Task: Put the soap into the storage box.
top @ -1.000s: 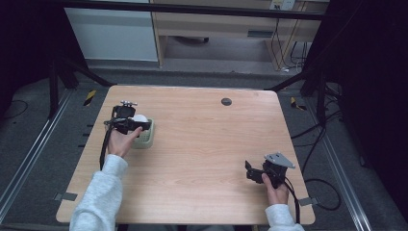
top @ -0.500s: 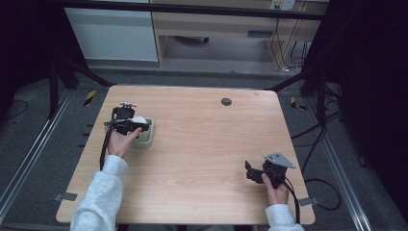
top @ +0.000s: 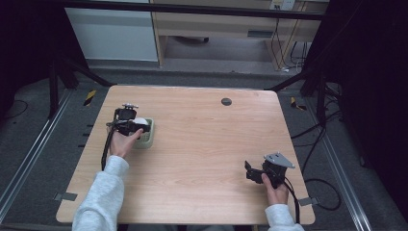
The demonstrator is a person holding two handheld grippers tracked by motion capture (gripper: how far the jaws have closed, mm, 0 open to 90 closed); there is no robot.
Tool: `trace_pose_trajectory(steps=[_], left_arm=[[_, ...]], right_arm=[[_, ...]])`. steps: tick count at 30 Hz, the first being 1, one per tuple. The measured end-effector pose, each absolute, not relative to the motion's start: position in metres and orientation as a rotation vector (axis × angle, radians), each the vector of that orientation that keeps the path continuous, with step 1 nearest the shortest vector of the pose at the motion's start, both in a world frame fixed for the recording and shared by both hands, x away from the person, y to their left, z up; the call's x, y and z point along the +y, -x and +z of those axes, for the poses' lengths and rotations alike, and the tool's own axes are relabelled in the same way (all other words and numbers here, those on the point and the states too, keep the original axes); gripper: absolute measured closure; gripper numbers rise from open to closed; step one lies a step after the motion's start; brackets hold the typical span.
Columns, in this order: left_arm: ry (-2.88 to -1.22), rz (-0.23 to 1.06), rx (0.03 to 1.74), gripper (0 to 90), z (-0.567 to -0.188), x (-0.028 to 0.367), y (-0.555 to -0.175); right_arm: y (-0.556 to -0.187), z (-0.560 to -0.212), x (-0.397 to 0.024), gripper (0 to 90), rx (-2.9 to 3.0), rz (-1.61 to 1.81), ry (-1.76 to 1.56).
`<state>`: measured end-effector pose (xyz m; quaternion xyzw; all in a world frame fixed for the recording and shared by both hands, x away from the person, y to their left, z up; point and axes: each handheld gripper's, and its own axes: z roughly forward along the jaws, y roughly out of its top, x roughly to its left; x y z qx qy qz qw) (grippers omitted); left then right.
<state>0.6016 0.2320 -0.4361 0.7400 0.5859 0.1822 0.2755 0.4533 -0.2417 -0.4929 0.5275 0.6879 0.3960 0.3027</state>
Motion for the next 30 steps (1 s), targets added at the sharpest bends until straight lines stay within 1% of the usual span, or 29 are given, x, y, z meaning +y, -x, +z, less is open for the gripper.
trace_pose_trajectory(steps=[30], left_arm=[[-2.045, 0.482, 1.608, 24.3, -0.45, 0.229, -0.61]], right_arm=[[-0.454, -0.493, -0.242, 3.2, 1.827, 1.044, -1.396]])
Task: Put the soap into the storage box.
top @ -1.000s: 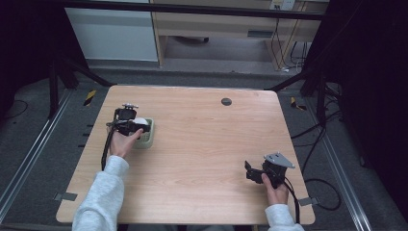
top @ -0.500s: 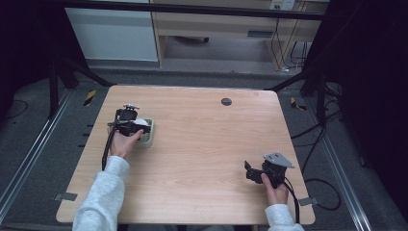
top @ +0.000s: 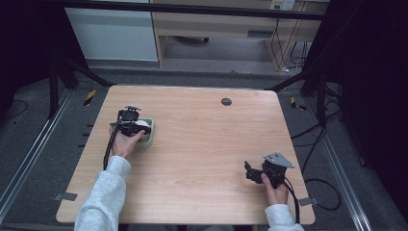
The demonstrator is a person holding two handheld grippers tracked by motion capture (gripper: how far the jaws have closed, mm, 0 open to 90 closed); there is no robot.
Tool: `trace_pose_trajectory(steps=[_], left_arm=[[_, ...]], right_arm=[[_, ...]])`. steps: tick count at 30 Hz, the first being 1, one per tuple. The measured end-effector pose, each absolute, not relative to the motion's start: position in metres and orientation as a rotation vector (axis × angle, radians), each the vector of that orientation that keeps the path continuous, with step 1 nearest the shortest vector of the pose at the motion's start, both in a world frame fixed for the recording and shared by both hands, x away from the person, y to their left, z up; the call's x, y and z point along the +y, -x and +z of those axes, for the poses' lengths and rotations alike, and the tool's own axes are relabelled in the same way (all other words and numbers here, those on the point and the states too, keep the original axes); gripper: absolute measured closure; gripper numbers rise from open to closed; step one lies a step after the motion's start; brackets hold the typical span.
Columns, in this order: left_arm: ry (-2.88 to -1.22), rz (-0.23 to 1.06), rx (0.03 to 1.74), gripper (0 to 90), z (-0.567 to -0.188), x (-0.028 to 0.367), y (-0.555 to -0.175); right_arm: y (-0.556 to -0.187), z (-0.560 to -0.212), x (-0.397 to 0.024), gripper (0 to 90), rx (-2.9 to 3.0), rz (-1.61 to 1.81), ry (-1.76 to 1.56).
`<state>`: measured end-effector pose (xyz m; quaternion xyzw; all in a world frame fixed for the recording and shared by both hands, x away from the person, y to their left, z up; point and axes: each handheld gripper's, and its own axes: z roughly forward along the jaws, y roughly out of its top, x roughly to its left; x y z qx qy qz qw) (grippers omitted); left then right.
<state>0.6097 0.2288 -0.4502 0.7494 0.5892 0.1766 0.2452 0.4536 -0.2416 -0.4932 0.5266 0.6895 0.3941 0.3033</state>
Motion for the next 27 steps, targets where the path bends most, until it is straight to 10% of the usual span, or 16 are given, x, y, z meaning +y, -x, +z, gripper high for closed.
trace_pose_trajectory(steps=[27], left_arm=[[-2.039, 0.498, 1.61, 23.7, -0.4546, 0.2291, -0.6096]], right_arm=[[-0.4536, -0.4936, -0.2413, 3.2, 1.831, 1.041, -1.393]])
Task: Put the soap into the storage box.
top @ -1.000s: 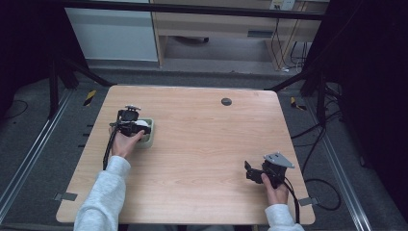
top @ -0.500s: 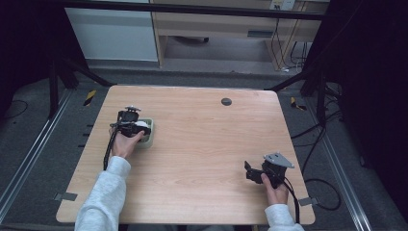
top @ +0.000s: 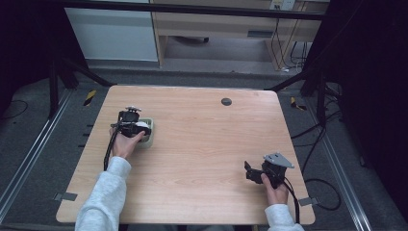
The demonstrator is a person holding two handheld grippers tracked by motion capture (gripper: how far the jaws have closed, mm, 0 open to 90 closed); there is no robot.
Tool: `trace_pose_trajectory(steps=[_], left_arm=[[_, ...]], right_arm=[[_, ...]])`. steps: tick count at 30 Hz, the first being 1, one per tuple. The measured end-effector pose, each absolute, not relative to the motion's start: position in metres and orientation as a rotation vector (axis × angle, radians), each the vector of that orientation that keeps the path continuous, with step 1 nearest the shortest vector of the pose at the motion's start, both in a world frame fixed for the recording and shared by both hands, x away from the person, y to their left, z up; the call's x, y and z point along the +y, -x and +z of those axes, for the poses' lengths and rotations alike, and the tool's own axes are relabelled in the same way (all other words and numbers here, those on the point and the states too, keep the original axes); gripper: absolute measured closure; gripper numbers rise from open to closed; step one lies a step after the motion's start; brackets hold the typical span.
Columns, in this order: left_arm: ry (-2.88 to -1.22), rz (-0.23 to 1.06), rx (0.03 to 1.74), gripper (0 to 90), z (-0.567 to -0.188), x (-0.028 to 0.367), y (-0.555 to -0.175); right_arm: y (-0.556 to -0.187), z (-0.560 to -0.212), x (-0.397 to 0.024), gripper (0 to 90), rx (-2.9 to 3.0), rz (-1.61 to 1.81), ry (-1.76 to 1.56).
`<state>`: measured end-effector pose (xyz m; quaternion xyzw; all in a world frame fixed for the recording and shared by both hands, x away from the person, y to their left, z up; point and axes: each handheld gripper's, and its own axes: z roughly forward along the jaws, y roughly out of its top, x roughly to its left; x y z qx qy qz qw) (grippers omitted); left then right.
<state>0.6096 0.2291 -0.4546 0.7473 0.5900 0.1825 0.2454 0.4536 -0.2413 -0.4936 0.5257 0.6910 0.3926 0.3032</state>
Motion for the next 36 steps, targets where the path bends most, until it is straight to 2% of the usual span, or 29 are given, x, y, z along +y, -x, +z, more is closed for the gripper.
trace_pose_trajectory(steps=[14, 23, 36], left_arm=[[-1.997, 0.544, 1.529, 23.4, -0.43, 0.228, -0.593], [-1.99, 0.554, 1.416, 23.4, -0.417, 0.224, -0.561], [-1.938, 0.565, 1.325, 22.4, -0.424, 0.229, -0.512]], right_arm=[[-0.454, -0.494, -0.241, 3.2, 1.83, 1.038, -1.395], [-0.454, -0.494, -0.24, 3.2, 1.836, 1.036, -1.391], [-0.454, -0.494, -0.241, 3.2, 1.835, 1.034, -1.399]])
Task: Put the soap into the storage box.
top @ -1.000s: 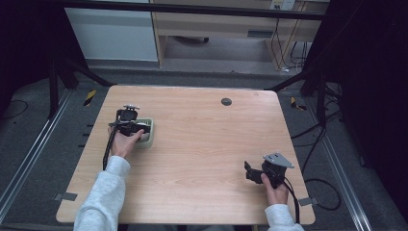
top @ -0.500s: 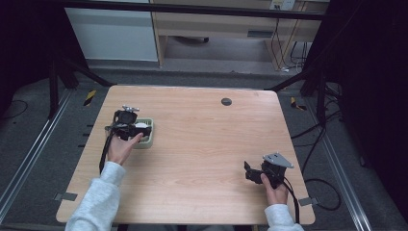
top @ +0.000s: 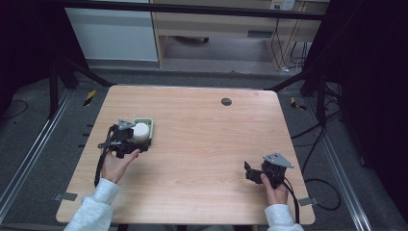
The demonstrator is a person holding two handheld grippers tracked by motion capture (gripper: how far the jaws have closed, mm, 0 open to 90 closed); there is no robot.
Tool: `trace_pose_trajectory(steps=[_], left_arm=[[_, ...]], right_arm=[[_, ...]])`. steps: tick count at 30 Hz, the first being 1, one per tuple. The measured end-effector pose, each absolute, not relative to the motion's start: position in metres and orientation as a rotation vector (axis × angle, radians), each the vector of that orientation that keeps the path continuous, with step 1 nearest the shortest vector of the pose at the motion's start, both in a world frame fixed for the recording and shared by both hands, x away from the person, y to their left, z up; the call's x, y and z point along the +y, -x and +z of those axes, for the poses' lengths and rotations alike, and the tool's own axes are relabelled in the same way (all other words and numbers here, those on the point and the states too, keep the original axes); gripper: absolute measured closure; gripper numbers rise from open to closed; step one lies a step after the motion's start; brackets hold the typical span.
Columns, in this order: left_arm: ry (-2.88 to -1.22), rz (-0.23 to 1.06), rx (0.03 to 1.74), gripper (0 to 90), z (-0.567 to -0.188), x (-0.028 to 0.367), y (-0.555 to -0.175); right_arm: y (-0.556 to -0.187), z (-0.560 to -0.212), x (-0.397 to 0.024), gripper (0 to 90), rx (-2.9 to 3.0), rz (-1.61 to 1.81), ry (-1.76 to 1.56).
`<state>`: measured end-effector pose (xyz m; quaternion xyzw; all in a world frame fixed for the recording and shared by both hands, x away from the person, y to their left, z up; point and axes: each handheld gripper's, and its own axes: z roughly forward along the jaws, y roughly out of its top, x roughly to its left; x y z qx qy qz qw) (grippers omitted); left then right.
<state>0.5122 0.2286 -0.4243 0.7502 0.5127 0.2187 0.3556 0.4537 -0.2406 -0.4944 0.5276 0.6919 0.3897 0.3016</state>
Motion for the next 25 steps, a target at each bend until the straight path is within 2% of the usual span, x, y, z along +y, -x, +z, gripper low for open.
trace_pose_trajectory(steps=[9, 15, 25], left_arm=[[-1.873, 0.593, 1.345, 20.0, -0.448, 0.253, -0.484], [-1.829, 0.616, 1.366, 19.6, -0.45, 0.27, -0.469], [-1.811, 0.612, 1.433, 19.2, -0.464, 0.294, -0.456]], right_arm=[[-0.453, -0.494, -0.242, 3.2, 1.832, 1.036, -1.406], [-0.453, -0.494, -0.242, 3.2, 1.837, 1.037, -1.406], [-0.452, -0.493, -0.243, 3.2, 1.834, 1.039, -1.403]])
